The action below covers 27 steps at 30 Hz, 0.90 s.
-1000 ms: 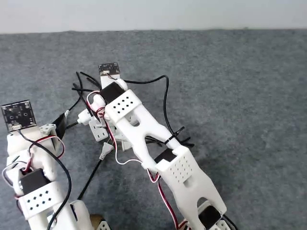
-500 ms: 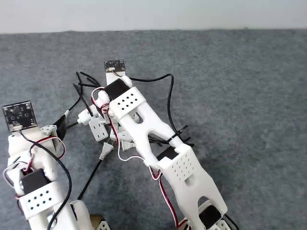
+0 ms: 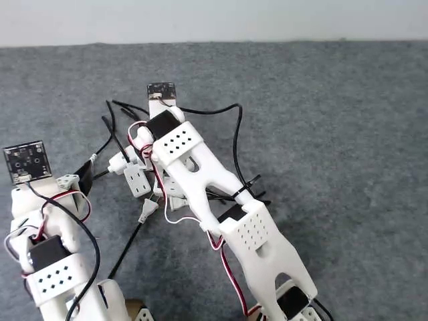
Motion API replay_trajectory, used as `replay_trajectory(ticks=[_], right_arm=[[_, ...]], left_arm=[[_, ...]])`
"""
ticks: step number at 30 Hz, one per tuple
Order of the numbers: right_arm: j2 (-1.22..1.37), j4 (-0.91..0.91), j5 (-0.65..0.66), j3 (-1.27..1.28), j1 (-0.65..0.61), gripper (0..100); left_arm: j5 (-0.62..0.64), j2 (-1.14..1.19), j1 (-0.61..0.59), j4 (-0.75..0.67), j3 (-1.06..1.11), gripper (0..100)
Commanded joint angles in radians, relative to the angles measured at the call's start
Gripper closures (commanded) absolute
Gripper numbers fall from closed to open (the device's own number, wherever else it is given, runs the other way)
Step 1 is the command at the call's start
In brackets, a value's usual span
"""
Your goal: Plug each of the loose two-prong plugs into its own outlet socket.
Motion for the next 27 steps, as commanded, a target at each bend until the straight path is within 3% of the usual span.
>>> replay_trajectory(ticks=[1,17,22,27], right_arm=[[0.001,-0.008,-0.025,-0.025,0.004,99.1],[-0.002,0.160,0.005,-0.245,0.005,99.1],[-0.005,0.173,0.160,-0.353,0.012,99.1],[-0.005,0.173,0.390,-0.445,0.012,99.1]], left_arm=[[0.011,-0.014,0.002,-0.032,-0.012,64],[0.011,-0.014,0.005,-0.081,0.024,64],[0.012,-0.012,0.011,-0.083,0.016,64],[0.051,-0.014,0.127,-0.080,-0.051,64]])
